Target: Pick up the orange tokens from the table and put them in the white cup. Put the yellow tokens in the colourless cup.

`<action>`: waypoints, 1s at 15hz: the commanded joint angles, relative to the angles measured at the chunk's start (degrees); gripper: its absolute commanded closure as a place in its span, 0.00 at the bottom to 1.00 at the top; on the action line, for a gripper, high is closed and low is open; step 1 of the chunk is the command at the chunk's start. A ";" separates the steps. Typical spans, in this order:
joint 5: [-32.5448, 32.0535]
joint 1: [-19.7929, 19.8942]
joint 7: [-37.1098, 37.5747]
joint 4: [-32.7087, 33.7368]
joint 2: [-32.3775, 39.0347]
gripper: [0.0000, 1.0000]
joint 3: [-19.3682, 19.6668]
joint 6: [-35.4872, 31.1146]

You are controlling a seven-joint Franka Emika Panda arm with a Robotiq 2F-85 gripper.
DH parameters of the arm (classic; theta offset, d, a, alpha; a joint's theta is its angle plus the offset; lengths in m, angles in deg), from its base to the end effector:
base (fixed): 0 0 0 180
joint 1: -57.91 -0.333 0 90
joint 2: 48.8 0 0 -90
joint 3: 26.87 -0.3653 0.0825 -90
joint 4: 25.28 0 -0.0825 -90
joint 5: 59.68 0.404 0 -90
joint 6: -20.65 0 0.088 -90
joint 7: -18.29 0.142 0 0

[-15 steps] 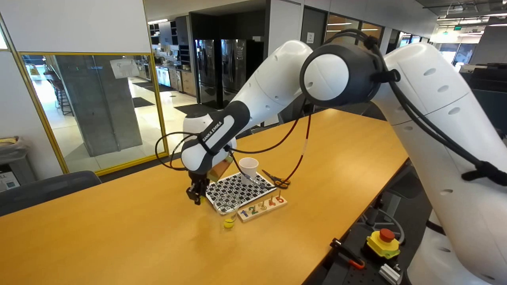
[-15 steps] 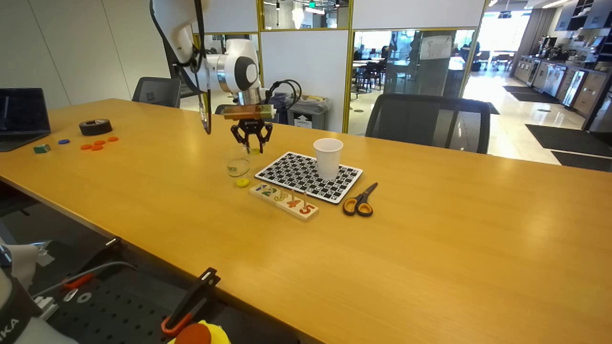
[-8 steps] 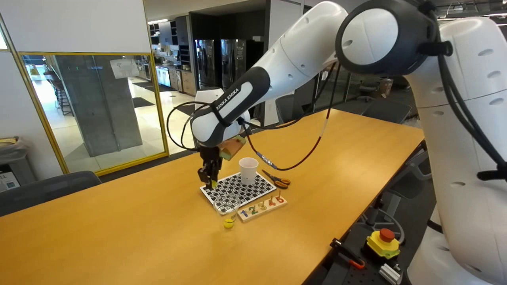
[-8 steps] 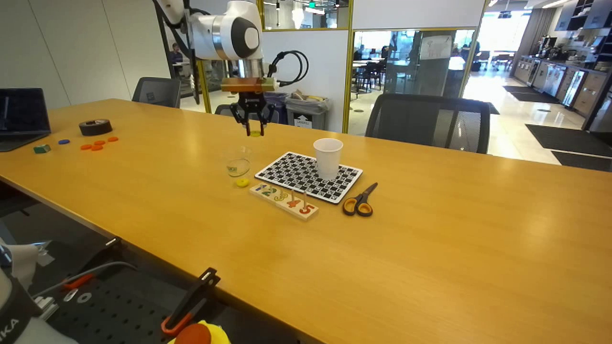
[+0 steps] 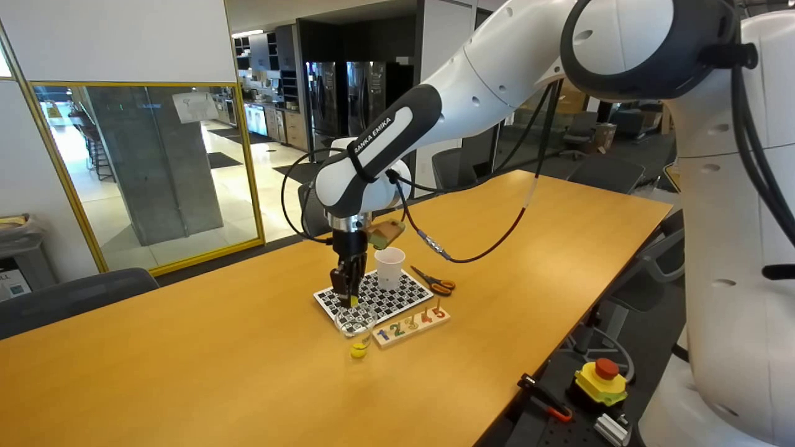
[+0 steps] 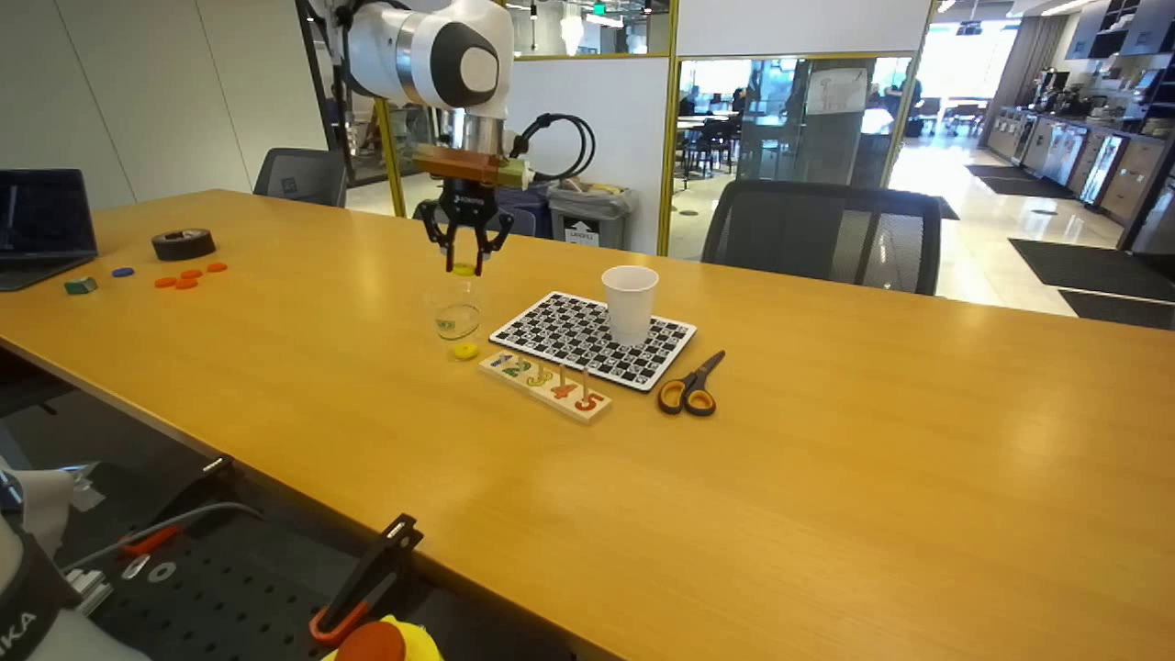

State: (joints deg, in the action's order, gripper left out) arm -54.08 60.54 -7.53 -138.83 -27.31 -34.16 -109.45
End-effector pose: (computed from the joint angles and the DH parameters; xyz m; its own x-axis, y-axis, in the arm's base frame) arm 0.6280 0.0538 0.2683 0.8952 0.4447 -0.0293 0.4367 -0.8883 -0.1423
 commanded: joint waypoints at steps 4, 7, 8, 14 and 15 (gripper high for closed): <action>2.03 0.76 -1.42 -2.85 -0.22 0.83 -0.37 -0.04; 2.03 0.81 -1.42 -3.28 -0.04 0.83 -0.44 -0.01; 1.96 0.77 -1.35 -3.38 0.02 0.83 -0.43 -0.10; -1.61 -0.66 1.95 -6.06 -3.31 0.12 0.91 -2.27; -2.68 -0.96 3.21 -7.17 -5.12 0.03 1.42 -2.75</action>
State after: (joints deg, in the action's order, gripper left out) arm -54.30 60.76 -7.43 -142.22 -27.00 -33.99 -110.11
